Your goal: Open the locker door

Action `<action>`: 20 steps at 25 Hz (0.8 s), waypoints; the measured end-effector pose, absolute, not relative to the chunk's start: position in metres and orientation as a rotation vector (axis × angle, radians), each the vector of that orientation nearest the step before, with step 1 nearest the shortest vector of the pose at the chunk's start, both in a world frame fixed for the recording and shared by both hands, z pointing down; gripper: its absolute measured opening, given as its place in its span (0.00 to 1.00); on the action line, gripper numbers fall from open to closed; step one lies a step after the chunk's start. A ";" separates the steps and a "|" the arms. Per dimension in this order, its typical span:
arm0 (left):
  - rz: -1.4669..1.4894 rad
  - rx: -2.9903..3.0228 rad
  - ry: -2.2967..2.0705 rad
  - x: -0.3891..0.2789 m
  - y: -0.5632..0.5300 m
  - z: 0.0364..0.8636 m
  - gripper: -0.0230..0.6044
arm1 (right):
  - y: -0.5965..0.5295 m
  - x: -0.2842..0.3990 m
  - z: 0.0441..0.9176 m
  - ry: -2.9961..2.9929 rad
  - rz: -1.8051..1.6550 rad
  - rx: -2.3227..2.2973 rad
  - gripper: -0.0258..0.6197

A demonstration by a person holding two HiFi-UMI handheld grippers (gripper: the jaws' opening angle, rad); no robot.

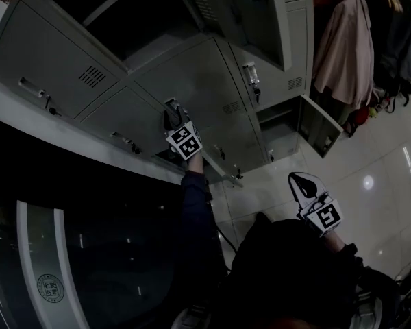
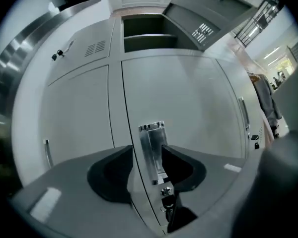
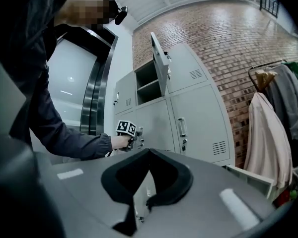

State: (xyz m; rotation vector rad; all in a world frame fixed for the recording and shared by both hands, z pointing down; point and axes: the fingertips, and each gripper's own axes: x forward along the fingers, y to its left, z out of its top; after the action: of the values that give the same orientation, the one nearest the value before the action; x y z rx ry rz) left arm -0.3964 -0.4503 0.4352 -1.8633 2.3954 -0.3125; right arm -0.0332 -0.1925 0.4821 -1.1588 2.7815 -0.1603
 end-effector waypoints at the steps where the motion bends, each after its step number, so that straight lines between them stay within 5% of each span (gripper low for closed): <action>1: -0.336 -1.821 2.409 -0.401 -0.455 0.438 0.32 | -0.198 -0.033 0.481 2.777 -0.159 -1.170 0.03; 4: -0.315 -1.708 2.442 -0.407 -0.456 0.439 0.23 | -0.211 -0.027 0.482 2.767 -0.156 -1.200 0.03; 12: -0.273 -1.756 2.467 -0.400 -0.443 0.438 0.21 | -0.209 -0.016 0.485 2.787 -0.166 -1.181 0.03; 15: -0.236 -1.843 2.424 -0.373 -0.414 0.438 0.07 | -0.197 -0.009 0.482 2.787 -0.169 -1.148 0.03; 20: -0.150 -1.923 2.324 -0.304 -0.313 0.434 0.05 | -0.175 0.000 0.475 2.810 -0.174 -1.048 0.03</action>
State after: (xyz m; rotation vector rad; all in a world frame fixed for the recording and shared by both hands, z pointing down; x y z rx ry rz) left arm -0.3040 -0.3130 0.4343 -1.9231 2.3245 -0.1496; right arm -0.0004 -0.1755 0.4754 -1.0477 2.8100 -0.1739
